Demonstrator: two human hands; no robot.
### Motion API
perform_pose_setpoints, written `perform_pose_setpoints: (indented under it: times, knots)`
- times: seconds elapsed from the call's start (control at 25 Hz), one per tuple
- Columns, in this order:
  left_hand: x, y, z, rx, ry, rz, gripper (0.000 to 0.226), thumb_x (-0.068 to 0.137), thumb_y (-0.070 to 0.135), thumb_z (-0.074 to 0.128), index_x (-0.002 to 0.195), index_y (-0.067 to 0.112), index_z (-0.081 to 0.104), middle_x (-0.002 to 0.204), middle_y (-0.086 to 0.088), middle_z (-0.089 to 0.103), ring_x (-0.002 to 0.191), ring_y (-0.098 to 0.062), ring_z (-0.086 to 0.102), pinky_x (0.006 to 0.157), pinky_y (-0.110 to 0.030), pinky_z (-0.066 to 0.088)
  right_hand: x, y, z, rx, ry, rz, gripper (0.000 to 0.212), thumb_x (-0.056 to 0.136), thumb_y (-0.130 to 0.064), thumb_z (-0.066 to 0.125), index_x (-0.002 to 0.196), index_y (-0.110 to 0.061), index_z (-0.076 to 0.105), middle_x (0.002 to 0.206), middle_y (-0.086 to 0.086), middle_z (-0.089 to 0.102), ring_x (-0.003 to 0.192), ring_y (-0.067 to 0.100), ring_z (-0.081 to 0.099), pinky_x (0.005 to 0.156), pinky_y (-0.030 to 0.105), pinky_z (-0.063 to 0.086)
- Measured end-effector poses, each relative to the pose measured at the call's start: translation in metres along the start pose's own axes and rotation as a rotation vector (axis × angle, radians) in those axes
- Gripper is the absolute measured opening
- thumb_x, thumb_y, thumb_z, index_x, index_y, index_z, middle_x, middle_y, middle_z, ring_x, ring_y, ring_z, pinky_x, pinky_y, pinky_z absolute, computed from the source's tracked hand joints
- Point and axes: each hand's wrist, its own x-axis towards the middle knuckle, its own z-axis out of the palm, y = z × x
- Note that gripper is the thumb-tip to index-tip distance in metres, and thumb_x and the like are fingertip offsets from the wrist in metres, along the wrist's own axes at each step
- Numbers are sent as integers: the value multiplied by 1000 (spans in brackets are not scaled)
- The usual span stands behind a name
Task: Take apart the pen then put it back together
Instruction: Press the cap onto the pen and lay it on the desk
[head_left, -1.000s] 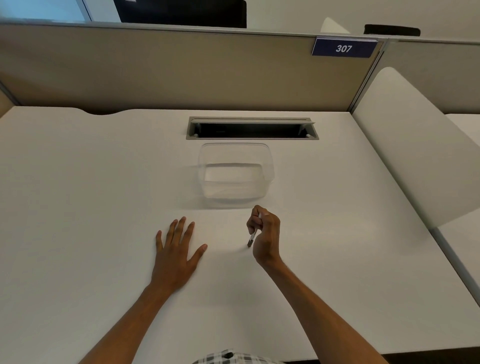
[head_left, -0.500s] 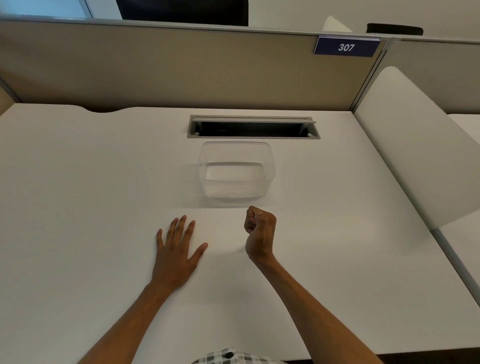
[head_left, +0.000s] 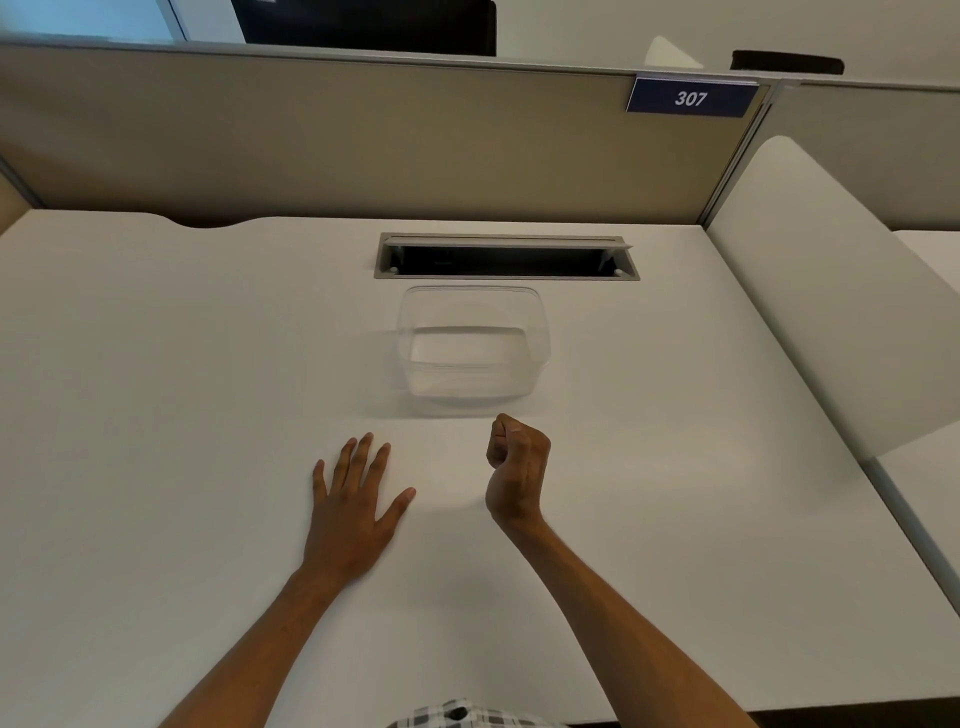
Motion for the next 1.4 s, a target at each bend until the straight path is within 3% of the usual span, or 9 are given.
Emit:
perform_pose_setpoints:
  times: [0.16,0.24,0.32,0.44,0.6,0.76,1.04,1.2,1.4]
  knots:
    - [0,0,0,1,4,2,73,89,67,20,145,21,32,155,-5,27,144,-22,18,114,-53,10,0,-4,-9,-32,-25,32,38,82,-29,34,54,-3,29,52,20,28,51,16,25,50,28,19]
    - [0,0,1,-3,10,2,73,89,66,22,145,21,33,155,-5,28,144,-21,18,114,-53,10,2,-5,-17,-44,-41,53,30,84,-20,37,57,-6,38,56,13,40,53,19,36,51,32,30]
    - [0,0,1,-4,15,2,72,89,66,22,144,21,33,155,-5,28,144,-21,19,114,-53,11,3,-6,-26,-50,-54,67,29,89,-12,36,61,-15,44,62,-2,52,58,20,49,56,22,41]
    - [0,0,1,-3,19,1,71,89,65,24,144,21,35,154,-4,29,143,-22,20,114,-53,11,0,-9,-35,-92,-49,79,31,96,-18,37,73,-11,56,77,0,64,73,11,60,68,14,42]
    - [-1,0,1,-4,22,-3,70,89,64,26,143,21,35,154,-4,29,143,-22,21,113,-53,11,-4,-14,-44,-172,4,78,32,103,-26,41,80,-25,64,84,0,57,71,8,49,65,15,35]
    - [0,0,1,7,14,-2,70,89,63,27,143,21,35,154,-5,30,143,-22,22,113,-54,13,-8,-18,-56,-148,-1,133,30,100,-26,52,80,-13,70,57,-16,46,54,8,35,53,18,27]
    - [0,1,1,1,10,-7,75,88,68,18,143,20,36,154,-5,30,143,-22,21,113,-52,10,-23,-11,-71,-181,11,213,7,86,-22,73,84,-18,79,65,-6,72,58,6,59,61,25,46]
    - [-1,0,1,-3,9,-6,75,88,68,17,143,20,35,154,-5,29,143,-22,20,113,-52,10,-34,-5,-71,-254,43,224,4,83,-23,76,83,-26,79,71,-11,74,64,8,65,60,33,47]
    - [-1,0,1,-5,3,-10,75,88,68,18,143,20,35,154,-5,29,143,-22,21,113,-54,12,-49,4,-67,-485,10,234,2,79,-31,76,78,-31,74,74,-21,72,71,1,67,66,28,52]
